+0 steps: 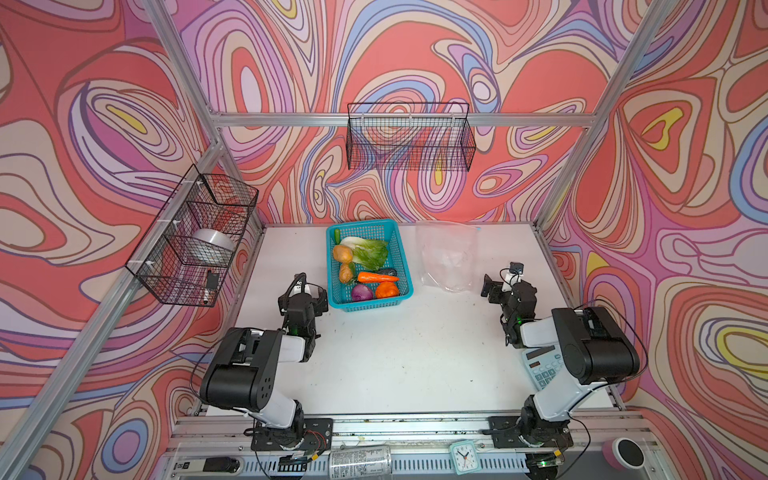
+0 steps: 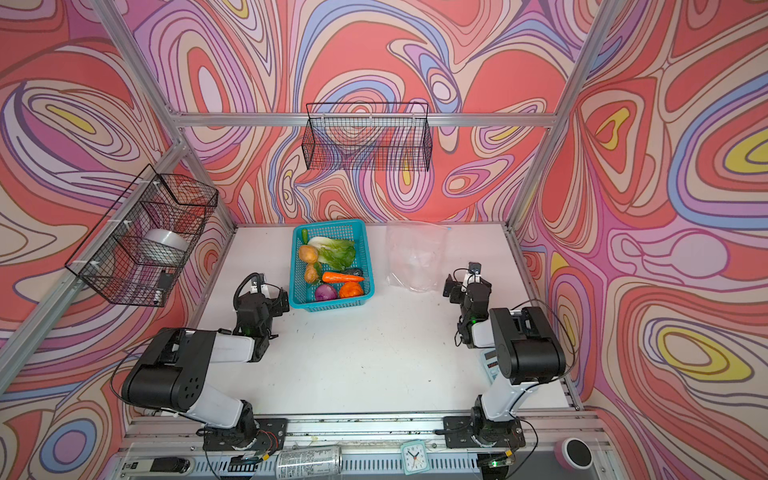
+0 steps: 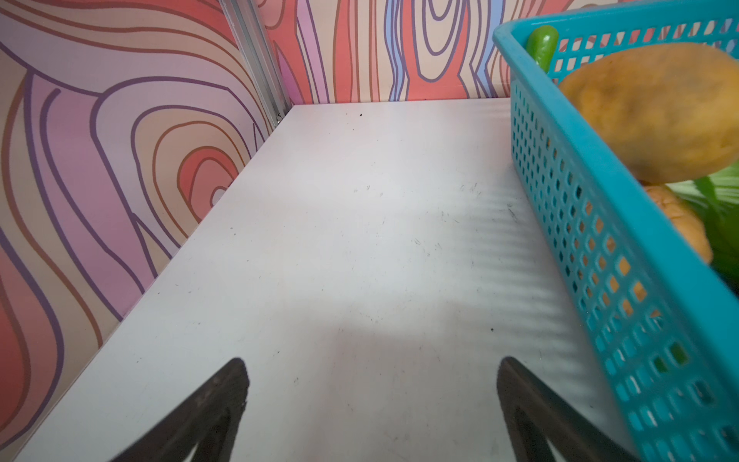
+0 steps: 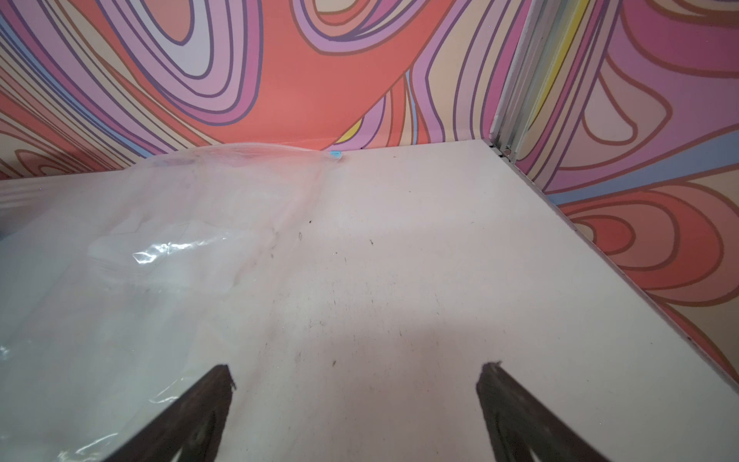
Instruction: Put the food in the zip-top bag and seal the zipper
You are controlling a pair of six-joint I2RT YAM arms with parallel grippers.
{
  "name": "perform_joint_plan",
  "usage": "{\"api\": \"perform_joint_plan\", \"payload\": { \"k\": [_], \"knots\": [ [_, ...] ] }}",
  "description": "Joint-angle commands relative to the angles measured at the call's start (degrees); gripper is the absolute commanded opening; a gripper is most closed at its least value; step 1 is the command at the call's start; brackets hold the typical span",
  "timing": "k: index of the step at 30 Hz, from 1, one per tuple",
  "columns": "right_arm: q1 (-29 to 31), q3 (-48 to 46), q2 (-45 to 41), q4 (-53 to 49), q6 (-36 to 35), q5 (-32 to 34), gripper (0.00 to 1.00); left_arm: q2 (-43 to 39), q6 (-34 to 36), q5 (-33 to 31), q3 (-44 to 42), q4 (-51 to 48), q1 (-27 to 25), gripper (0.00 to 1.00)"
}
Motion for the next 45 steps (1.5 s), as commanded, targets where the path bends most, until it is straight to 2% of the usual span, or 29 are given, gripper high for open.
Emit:
{"api": "perform_joint_plan", "payload": {
  "k": [1,3,5,6,11,14,16,19,22,24,26,29,31,33,39,41,43,44,45],
  "knots": [
    [-0.1,0.8,0.8,-0.6,-0.1,-0.3,0.98,0.3,0.6,0.2,0.2,1.6,0.0,1.00],
    [0.0,0.5,0.7,0.0,-0.2,-0.2,0.98,-0.1,0.7,-0.3,-0.2,2.3,0.0,1.00],
    [0.0,1.7,-2.0,-4.3,-0.6,-1.0,0.98,-2.4,0.4,0.3,0.3,-1.2,0.0,1.00],
    [0.0,3.0,-3.9,-8.4,-0.5,-1.1,0.99,-3.4,0.9,0.0,0.3,-1.4,-0.2,1.00],
    [-0.1,16.6,-9.4,-36.1,3.9,3.4,0.95,-13.9,-2.0,-8.7,5.8,-18.1,-0.5,1.00],
    [-0.1,22.4,-8.9,-44.6,7.0,1.8,0.95,-18.2,-2.3,-11.8,6.6,-18.1,-0.5,1.00],
    [-0.2,26.2,-7.8,-46.5,7.5,1.3,0.95,-20.4,-3.6,-11.2,8.7,-22.0,-0.2,1.00],
    [-1.3,34.0,-4.4,-57.4,11.0,-6.6,0.95,-22.3,-9.0,-7.2,15.6,-35.8,-0.1,1.00],
    [-3.1,44.9,1.3,-69.3,13.7,-16.3,0.93,-21.9,-16.6,-0.2,23.3,-50.0,-0.1,1.00],
    [-3.6,51.8,6.3,-75.7,13.7,-23.0,0.89,-20.3,-21.0,4.4,28.2,-56.6,-0.3,1.00],
    [-3.8,57.5,10.9,-80.1,14.1,-26.9,0.86,-18.5,-26.1,5.9,32.6,-61.5,-1.0,1.00],
    [-4.2,61.3,15.5,-81.3,15.4,-28.3,0.84,-15.7,-30.4,8.3,38.2,-67.5,-2.3,1.00],
    [-4.3,63.3,18.5,-80.8,16.0,-28.9,0.82,-14.0,-31.5,12.3,41.3,-71.1,-3.3,1.00],
    [-4.4,65.5,21.6,-80.7,16.2,-30.0,0.79,-12.9,-31.5,15.4,43.0,-72.6,-4.5,1.00],
    [-4.4,71.3,29.9,-78.7,18.9,-27.4,0.69,-10.6,-34.9,20.6,45.3,-73.6,-10.9,1.00],
    [-4.4,73.2,31.8,-77.6,19.7,-28.6,0.62,-10.1,-35.6,21.4,45.5,-72.6,-14.0,1.00],
    [-4.4,74.7,33.2,-75.8,20.8,-31.4,0.50,-9.6,-35.8,21.6,46.0,-72.2,-17.2,0.98],
    [-4.3,75.3,33.7,-75.5,21.0,-32.2,0.42,-9.3,-35.6,21.8,46.4,-72.4,-18.3,0.98],
    [-4.4,75.9,34.0,-75.4,21.0,-32.8,0.30,-9.0,-35.5,21.9,47.0,-72.7,-19.4,0.96]
  ]
}}
